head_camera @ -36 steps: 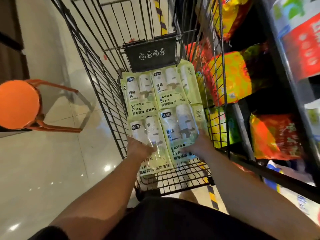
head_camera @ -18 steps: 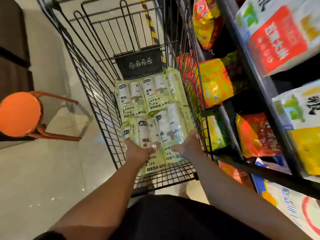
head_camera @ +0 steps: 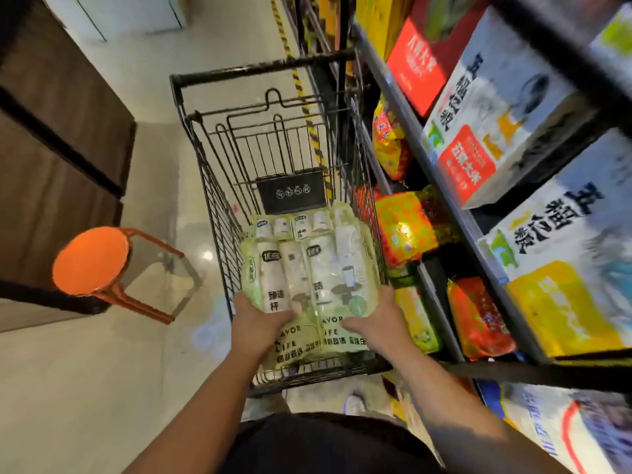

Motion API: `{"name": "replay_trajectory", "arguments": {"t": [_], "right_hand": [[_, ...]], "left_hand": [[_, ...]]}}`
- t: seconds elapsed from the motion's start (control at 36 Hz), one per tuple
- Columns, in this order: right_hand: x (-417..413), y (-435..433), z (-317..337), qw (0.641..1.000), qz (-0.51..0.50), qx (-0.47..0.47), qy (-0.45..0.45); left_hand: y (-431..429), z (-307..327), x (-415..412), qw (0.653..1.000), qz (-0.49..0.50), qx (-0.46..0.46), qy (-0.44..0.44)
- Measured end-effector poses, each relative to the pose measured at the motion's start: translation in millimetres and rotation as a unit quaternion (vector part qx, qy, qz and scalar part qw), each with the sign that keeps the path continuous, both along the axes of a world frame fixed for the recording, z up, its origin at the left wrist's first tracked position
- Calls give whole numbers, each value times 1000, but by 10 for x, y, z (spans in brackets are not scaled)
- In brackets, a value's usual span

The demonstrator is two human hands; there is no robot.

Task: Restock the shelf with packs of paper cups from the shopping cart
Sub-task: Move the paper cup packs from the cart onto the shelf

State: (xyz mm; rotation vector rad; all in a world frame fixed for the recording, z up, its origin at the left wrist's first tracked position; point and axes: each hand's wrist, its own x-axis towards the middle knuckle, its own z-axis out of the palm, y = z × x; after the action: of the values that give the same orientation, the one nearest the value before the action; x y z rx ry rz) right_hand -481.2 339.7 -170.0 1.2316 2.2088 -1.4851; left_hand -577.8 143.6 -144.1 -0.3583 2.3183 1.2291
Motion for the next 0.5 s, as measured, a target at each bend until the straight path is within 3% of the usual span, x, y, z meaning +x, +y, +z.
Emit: {"name": "replay_trajectory", "arguments": {"t": [0.28,0.5], "right_hand": [[102,-327,727,982,-113,37,148],[349,-1035,1142,959,-198,62,191]], "left_hand": [[-151,748,-347,987,-109,63,100],[-765,1212,-435,961,-201,137,133]]}}
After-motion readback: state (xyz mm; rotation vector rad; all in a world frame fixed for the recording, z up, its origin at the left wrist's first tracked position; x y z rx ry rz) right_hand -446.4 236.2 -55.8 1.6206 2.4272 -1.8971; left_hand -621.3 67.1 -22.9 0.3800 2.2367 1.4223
